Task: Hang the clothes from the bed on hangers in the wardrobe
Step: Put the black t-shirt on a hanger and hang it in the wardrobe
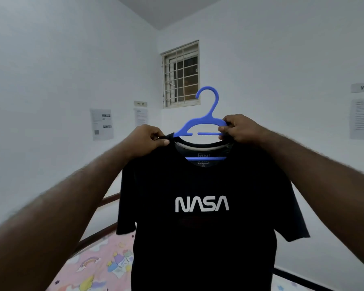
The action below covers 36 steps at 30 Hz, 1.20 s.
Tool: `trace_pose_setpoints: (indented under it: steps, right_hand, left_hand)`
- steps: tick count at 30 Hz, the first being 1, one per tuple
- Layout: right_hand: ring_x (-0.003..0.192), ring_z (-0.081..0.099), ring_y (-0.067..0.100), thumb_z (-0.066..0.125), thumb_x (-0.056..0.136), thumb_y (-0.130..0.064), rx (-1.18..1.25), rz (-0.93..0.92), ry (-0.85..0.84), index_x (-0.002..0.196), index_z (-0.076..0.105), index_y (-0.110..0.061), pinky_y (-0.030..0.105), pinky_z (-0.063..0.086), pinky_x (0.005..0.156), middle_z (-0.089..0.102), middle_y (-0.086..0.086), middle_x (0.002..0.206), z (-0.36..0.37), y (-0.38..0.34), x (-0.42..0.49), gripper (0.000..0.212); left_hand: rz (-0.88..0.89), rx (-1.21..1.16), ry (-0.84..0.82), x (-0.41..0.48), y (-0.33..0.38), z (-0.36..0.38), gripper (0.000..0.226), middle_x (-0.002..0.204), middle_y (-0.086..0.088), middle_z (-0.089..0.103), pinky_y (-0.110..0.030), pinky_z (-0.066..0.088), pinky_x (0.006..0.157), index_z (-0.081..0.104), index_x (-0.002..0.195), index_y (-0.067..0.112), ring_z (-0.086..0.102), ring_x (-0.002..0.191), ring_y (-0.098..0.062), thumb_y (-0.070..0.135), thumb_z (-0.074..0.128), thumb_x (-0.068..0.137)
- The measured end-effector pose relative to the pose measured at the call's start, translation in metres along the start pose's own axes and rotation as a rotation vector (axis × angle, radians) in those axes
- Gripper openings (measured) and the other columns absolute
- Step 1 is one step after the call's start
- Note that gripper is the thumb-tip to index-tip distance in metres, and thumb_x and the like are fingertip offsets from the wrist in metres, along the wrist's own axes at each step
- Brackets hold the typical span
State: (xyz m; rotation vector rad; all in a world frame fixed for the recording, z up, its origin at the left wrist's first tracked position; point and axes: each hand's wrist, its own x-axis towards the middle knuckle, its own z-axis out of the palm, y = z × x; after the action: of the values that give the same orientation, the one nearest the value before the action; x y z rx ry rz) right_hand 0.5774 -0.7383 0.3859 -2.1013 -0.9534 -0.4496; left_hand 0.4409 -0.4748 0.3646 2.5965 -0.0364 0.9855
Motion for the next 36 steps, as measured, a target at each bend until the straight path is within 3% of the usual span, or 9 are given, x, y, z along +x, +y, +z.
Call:
trace_pose_setpoints:
  steps: [5,8,11,14,19,21,25,31,36]
  right_hand:
    - [0.078,0.071,0.012,0.059,0.097,-0.02,0.002,-0.005,0.004,0.095,0.062,-0.009,0.022,0.049,0.07,0.072,0.003,0.086,-0.003,-0.001,0.006,0.011]
    - [0.076,0.068,0.012,0.059,0.097,-0.02,-0.024,-0.016,0.031,0.097,0.063,-0.01,0.02,0.045,0.065,0.071,0.002,0.085,-0.006,-0.002,0.009,0.01]
    - [0.071,0.064,0.012,0.061,0.096,-0.02,-0.053,-0.051,0.035,0.096,0.066,-0.01,0.021,0.043,0.064,0.071,0.005,0.085,-0.012,0.001,0.01,0.011]
    - [0.071,0.059,0.012,0.066,0.093,-0.023,-0.012,-0.079,-0.035,0.097,0.07,-0.009,0.022,0.044,0.066,0.07,0.003,0.084,-0.024,0.009,0.011,0.015]
    - [0.088,0.06,0.014,0.042,0.102,-0.045,0.003,0.259,-0.288,0.113,0.061,-0.018,0.033,0.046,0.086,0.063,-0.001,0.107,-0.05,0.061,0.005,0.035]
    - [0.085,0.06,0.016,0.039,0.105,-0.038,-0.06,0.319,-0.378,0.11,0.064,-0.015,0.032,0.048,0.081,0.064,-0.001,0.1,-0.05,0.084,-0.003,0.034]
    - [0.081,0.06,0.012,0.054,0.1,-0.018,-0.059,0.173,-0.274,0.108,0.069,-0.012,0.022,0.046,0.069,0.068,0.002,0.095,-0.042,0.097,-0.006,0.018]
    - [0.083,0.062,0.016,0.076,0.083,-0.016,-0.187,0.035,-0.05,0.089,0.072,-0.013,0.02,0.044,0.066,0.068,-0.001,0.084,-0.031,0.094,0.007,0.007]
    - [0.103,0.058,0.017,0.056,0.099,-0.032,-0.215,-0.058,-0.184,0.121,0.064,-0.018,0.028,0.041,0.086,0.064,-0.001,0.112,-0.018,0.07,0.018,0.027]
  left_hand:
    - [-0.011,-0.085,0.081,0.0,0.013,0.007,0.013,0.088,-0.002,0.072,-0.031,0.05,0.081,0.073,0.092,0.014,0.066,0.087,-0.019,0.025,0.066,0.091]
    - [-0.048,-0.054,0.129,0.005,0.018,0.014,0.012,0.087,-0.001,0.069,-0.025,0.046,0.071,0.07,0.091,0.013,0.061,0.082,-0.016,0.025,0.068,0.09]
    - [-0.08,0.034,0.069,0.012,0.021,0.017,0.013,0.084,0.001,0.062,-0.025,0.039,0.063,0.06,0.092,0.016,0.054,0.077,-0.014,0.029,0.063,0.093]
    - [-0.065,0.154,-0.023,0.017,0.022,0.019,0.014,0.086,-0.002,0.059,-0.031,0.037,0.069,0.059,0.095,0.014,0.054,0.085,-0.022,0.028,0.057,0.097]
    - [-0.024,0.158,0.086,0.014,0.018,0.023,0.023,0.082,-0.009,0.063,-0.032,0.038,0.068,0.063,0.088,0.002,0.056,0.082,-0.027,0.022,0.056,0.097]
    - [-0.027,0.163,0.107,0.014,0.012,0.023,0.022,0.084,-0.012,0.065,-0.034,0.041,0.071,0.065,0.09,0.002,0.058,0.083,-0.028,0.022,0.057,0.096]
    - [-0.05,0.176,0.114,0.013,0.001,0.025,0.019,0.085,-0.011,0.065,-0.033,0.039,0.066,0.066,0.093,0.007,0.058,0.083,-0.028,0.023,0.057,0.096]
    - [-0.068,0.099,0.14,0.014,-0.01,0.024,0.012,0.087,-0.007,0.064,-0.03,0.037,0.069,0.065,0.095,0.01,0.057,0.085,-0.024,0.02,0.058,0.096]
    - [-0.005,0.063,0.18,0.012,-0.013,0.029,0.009,0.087,-0.005,0.065,-0.027,0.036,0.072,0.066,0.096,0.009,0.058,0.085,-0.023,0.015,0.06,0.094]
